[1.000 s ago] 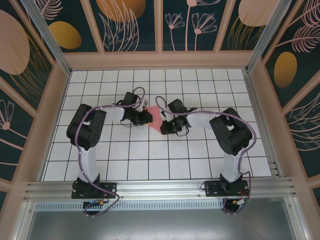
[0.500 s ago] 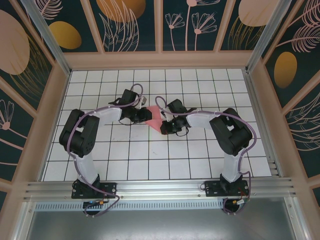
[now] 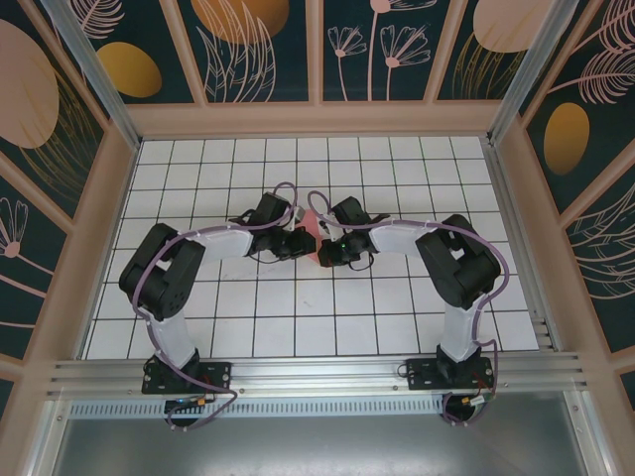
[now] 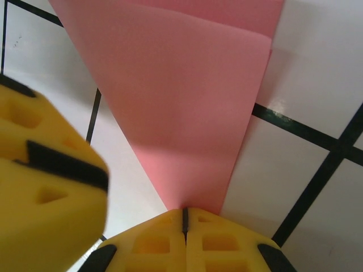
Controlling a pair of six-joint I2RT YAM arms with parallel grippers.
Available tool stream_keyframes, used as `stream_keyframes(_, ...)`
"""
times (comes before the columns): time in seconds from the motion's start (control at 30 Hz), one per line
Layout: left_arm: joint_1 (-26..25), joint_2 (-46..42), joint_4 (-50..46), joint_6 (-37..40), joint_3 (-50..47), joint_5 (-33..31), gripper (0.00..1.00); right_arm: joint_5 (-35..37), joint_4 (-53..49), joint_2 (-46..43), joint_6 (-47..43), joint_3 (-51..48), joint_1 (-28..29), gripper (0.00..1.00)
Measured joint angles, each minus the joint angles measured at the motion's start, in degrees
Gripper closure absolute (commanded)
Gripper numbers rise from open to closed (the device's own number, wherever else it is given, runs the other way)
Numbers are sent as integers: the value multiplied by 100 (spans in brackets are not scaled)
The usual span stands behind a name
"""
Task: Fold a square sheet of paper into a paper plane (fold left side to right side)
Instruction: Third fold the triangle at the center of the table.
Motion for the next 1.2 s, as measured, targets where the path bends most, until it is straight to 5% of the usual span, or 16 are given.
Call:
stream_keyframes(0.9, 68, 448, 188, -212, -59, -227, 82, 195, -42, -24, 44, 7, 59, 93)
stream_keyframes(1.2, 533, 682, 68, -2, 409, -678, 80, 234, -39, -24, 46, 15, 74, 93)
